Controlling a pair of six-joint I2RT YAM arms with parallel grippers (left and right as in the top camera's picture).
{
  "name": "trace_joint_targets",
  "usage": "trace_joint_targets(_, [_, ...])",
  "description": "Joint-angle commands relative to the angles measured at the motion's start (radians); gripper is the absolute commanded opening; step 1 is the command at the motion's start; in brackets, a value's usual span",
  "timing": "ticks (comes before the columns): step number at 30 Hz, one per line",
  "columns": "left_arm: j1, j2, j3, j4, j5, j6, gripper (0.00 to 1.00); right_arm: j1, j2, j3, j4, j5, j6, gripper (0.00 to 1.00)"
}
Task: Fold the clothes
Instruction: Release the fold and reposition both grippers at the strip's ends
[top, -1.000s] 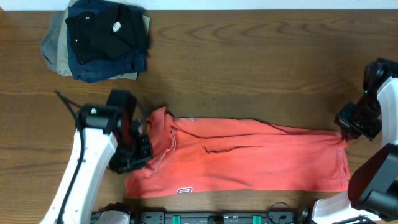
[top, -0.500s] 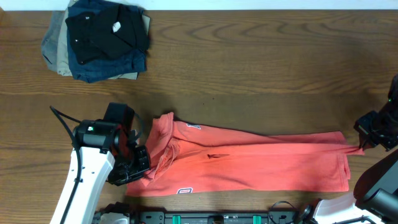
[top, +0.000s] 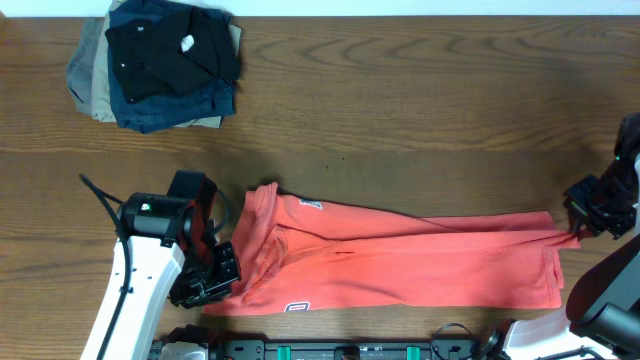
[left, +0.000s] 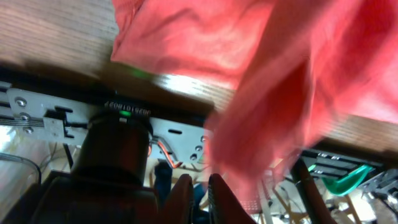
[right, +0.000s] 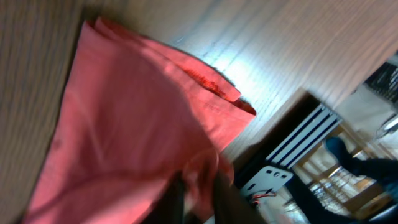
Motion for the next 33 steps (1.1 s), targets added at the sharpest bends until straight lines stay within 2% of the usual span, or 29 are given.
trace_joint_targets(1, [0.000, -0.006, -0.021, -0.021, 0.016, -0.005, 0.14, 0.034, -0.024, -0.006, -0.004, -0.020, -0.027, 0.22])
trace_joint_targets(4, [0.000, -0.007, -0.035, -0.036, 0.016, -0.005, 0.17, 0.047, -0.024, -0.006, -0.004, -0.020, -0.027, 0.25])
trace_joint_targets(6, [0.000, -0.007, -0.044, -0.043, 0.016, -0.004, 0.17, 0.056, -0.024, -0.006, -0.004, -0.020, -0.027, 0.38])
trace_joint_targets(9, [0.000, -0.007, -0.045, -0.037, 0.016, -0.002, 0.47, 0.067, -0.024, -0.006, -0.003, -0.021, -0.027, 0.47])
trace_joint_targets(12, [0.000, -0.007, -0.045, 0.017, 0.036, 0.008, 0.57, 0.077, -0.024, -0.006, 0.001, -0.038, -0.027, 0.49])
trace_joint_targets(16, [0.000, -0.002, -0.045, 0.159, 0.103, 0.060, 0.64, 0.092, -0.023, -0.006, 0.010, -0.047, -0.027, 0.50])
trace_joint_targets(24, [-0.002, 0.106, -0.047, 0.419, 0.100, 0.090, 0.64, 0.166, -0.023, -0.006, 0.024, -0.047, -0.027, 0.49])
trace_joint_targets(28, [-0.022, 0.213, -0.047, 0.493, 0.101, 0.089, 0.56, 0.200, -0.023, -0.006, 0.032, -0.047, -0.027, 0.49])
trace_joint_targets(33, [-0.085, 0.343, -0.047, 0.545, 0.089, 0.089, 0.52, 0.227, -0.023, -0.006, 0.047, -0.047, -0.026, 0.49])
